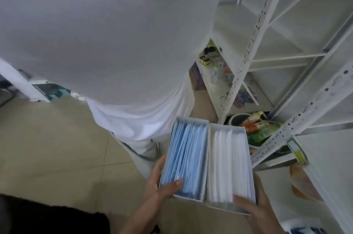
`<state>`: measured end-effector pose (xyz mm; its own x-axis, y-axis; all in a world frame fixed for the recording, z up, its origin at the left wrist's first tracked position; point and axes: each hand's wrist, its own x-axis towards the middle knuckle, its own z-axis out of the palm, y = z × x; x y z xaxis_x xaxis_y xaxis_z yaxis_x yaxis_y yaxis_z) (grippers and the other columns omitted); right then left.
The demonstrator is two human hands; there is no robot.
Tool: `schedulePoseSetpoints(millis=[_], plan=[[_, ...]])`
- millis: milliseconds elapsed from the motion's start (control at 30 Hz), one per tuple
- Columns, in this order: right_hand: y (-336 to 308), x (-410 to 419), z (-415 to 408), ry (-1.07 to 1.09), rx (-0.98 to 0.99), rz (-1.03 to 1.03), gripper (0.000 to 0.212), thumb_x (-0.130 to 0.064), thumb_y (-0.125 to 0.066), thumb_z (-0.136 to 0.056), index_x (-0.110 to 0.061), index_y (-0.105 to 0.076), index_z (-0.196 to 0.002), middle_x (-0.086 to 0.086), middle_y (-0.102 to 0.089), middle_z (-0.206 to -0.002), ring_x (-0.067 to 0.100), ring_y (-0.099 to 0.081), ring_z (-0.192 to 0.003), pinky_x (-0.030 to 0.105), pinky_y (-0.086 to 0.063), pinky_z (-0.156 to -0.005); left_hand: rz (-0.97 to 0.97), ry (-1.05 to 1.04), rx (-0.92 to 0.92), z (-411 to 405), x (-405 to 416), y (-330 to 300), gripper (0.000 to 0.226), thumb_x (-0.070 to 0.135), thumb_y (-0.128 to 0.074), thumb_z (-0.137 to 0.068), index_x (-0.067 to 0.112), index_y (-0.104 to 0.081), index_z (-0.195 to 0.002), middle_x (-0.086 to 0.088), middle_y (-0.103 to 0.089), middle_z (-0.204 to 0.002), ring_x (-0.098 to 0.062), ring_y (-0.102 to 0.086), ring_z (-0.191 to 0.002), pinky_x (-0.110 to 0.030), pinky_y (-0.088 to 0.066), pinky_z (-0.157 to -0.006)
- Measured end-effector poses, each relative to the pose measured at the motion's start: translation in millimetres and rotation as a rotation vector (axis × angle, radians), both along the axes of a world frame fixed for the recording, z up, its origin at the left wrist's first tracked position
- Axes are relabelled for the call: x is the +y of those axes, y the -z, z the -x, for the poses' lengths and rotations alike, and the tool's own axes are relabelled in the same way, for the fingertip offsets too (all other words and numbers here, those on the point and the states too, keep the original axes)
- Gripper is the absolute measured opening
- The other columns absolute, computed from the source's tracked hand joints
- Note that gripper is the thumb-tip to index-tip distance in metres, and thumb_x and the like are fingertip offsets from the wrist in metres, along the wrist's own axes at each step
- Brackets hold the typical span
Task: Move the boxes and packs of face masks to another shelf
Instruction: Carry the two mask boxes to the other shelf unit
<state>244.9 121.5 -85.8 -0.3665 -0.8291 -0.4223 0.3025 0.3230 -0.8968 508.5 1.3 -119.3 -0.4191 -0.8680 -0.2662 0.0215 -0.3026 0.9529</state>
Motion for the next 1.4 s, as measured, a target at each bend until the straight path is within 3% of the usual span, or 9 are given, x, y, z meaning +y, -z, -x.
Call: schedulePoseSetpoints(millis=[100, 267, 367, 567, 833, 967, 1033, 1267, 1400], plan=[[-2.7, -1.3, -24.2, -0.136, -0.044, -0.024, 0.106, -0.02, -0.098, -0.043, -0.043, -0.05, -0.134, -0.013, -0.066, -0.126, 0.019, -0.062, -0.116, 0.049, -0.052, -0.096, -0.045, -0.054, 0.026, -40.3, 11.8, 2.5, 0.08, 0.03, -0.089, -0.077, 0.033, -0.047, -0.146, -0.009, -0.066, -0.134, -0.032, -0.066, -0.12, -0.041, -0.059, -0.091], [-9.4, -14.7, -75.4, -0.224, 0.02, -0.082, 0.094, -0.014, -0.093, -0.057, -0.032, -0.046, -0.136, -0.026, -0.069, -0.113, -0.013, -0.065, -0.091, 0.007, -0.052, -0.067, -0.108, -0.102, 0.072, -122.4, 25.6, 11.3, 0.073, 0.019, -0.085, -0.083, 0.03, -0.049, -0.146, -0.015, -0.062, -0.139, -0.037, -0.062, -0.126, -0.038, -0.057, -0.095], [-20.9, -25.0, -111.0, -0.311, -0.022, -0.146, 0.078, -0.028, -0.082, -0.079, -0.03, -0.039, -0.145, -0.009, -0.059, -0.137, 0.003, -0.062, -0.108, 0.018, -0.051, -0.082, -0.117, -0.196, 0.086, -171.5, 28.9, 11.8, 0.071, 0.019, -0.084, -0.084, 0.031, -0.05, -0.145, -0.016, -0.062, -0.139, -0.038, -0.061, -0.126, -0.04, -0.057, -0.096], [-16.5, -76.5, -198.1, -0.561, 0.085, 0.008, 0.096, 0.006, -0.09, -0.057, -0.024, -0.049, -0.138, 0.002, -0.067, -0.126, 0.008, -0.071, -0.1, 0.019, -0.054, -0.076, -0.054, -0.462, 0.029, -251.2, 34.1, 1.8, 0.077, 0.03, -0.087, -0.08, 0.036, -0.048, -0.146, -0.01, -0.062, -0.141, -0.032, -0.063, -0.125, -0.039, -0.058, -0.093], [-13.1, -141.2, -285.5, -0.623, 0.009, 0.023, 0.092, -0.026, -0.089, -0.045, -0.055, -0.052, -0.124, -0.007, -0.069, -0.121, 0.018, -0.066, -0.112, 0.037, -0.057, -0.088, 0.003, -0.761, 0.025, -298.8, 31.0, -33.2, 0.097, 0.043, -0.098, -0.05, 0.033, -0.057, -0.138, -0.005, -0.071, -0.128, -0.028, -0.07, -0.114, -0.052, -0.05, -0.1], [-20.9, -176.4, -297.8, -0.69, -0.003, -0.001, 0.098, -0.027, -0.092, -0.044, -0.048, -0.05, -0.13, -0.001, -0.067, -0.126, 0.023, -0.064, -0.116, 0.047, -0.052, -0.1, 0.022, -0.852, -0.015, -312.5, 22.3, -50.1, 0.101, 0.046, -0.094, -0.045, 0.03, -0.058, -0.137, 0.006, -0.074, -0.121, -0.012, -0.073, -0.104, -0.027, -0.055, -0.083], [-23.4, -197.9, -296.3, -0.718, -0.007, 0.011, 0.1, -0.029, -0.092, -0.042, -0.046, -0.049, -0.131, -0.001, -0.065, -0.127, 0.024, -0.062, -0.118, 0.047, -0.051, -0.102, 0.041, -0.891, -0.057, -313.9, 12.8, -55.1, 0.1, 0.049, -0.092, -0.045, 0.031, -0.057, -0.137, 0.016, -0.074, -0.118, -0.002, -0.072, -0.101, -0.017, -0.053, -0.077], [-27.8, -266.9, -284.8, -0.788, -0.004, 0.063, 0.104, -0.024, -0.089, -0.037, -0.034, -0.051, -0.133, 0.005, -0.068, -0.121, 0.025, -0.066, -0.109, 0.039, -0.056, -0.087, 0.011, -0.948, -0.059, -296.0, -27.1, -63.8, 0.098, 0.054, -0.096, -0.044, 0.036, -0.06, -0.133, 0.0, -0.076, -0.118, -0.022, -0.075, -0.101, -0.042, -0.055, -0.088], [-34.7, -307.2, -292.4, -0.818, 0.031, 0.056, 0.098, -0.017, -0.083, -0.043, -0.029, -0.049, -0.134, -0.002, -0.069, -0.111, 0.016, -0.067, -0.099, 0.024, -0.052, -0.075, -0.04, -0.979, -0.155, -306.5, -57.3, -63.9, 0.099, 0.054, -0.088, -0.04, 0.033, -0.061, -0.132, 0.008, -0.077, -0.11, -0.009, -0.075, -0.093, -0.025, -0.053, -0.078]])
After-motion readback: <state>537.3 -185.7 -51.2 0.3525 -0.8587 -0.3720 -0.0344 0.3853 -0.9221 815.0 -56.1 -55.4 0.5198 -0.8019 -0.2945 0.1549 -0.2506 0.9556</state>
